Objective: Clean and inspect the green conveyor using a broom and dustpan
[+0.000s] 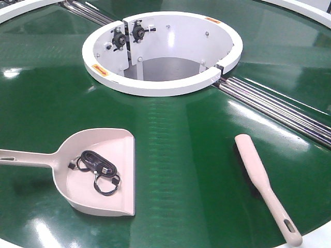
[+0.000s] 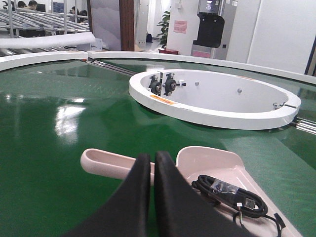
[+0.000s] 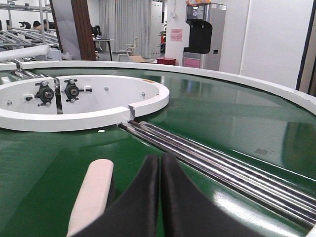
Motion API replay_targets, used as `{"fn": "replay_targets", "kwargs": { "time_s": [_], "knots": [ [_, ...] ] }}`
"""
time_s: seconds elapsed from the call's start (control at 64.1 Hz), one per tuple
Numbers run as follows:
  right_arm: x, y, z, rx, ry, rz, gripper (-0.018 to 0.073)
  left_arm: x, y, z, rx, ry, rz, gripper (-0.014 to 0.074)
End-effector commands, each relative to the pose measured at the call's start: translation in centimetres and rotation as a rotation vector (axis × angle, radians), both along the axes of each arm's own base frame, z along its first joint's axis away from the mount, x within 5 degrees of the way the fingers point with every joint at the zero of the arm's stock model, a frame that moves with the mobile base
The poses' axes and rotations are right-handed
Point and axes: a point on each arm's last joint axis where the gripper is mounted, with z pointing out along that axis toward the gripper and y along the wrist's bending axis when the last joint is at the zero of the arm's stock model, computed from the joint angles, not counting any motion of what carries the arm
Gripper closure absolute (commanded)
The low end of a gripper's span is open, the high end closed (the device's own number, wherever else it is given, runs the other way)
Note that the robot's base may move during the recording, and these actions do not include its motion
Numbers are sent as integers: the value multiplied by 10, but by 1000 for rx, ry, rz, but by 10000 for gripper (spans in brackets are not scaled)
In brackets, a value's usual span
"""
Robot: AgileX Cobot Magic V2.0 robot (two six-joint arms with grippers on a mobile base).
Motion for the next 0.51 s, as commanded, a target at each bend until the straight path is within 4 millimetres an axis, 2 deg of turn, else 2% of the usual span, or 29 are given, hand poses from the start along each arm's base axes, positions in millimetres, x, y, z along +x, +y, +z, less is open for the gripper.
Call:
{"fn": "replay_targets", "kwargs": {
  "time_s": [0.0,0.499],
  "knots": [
    [-1,1,6,-6,-77,6,568,-1,0,4,-17,-72,-6,603],
    [-1,1,6,-6,-77,6,568,-1,0,4,-17,-72,-6,603]
  ]
}}
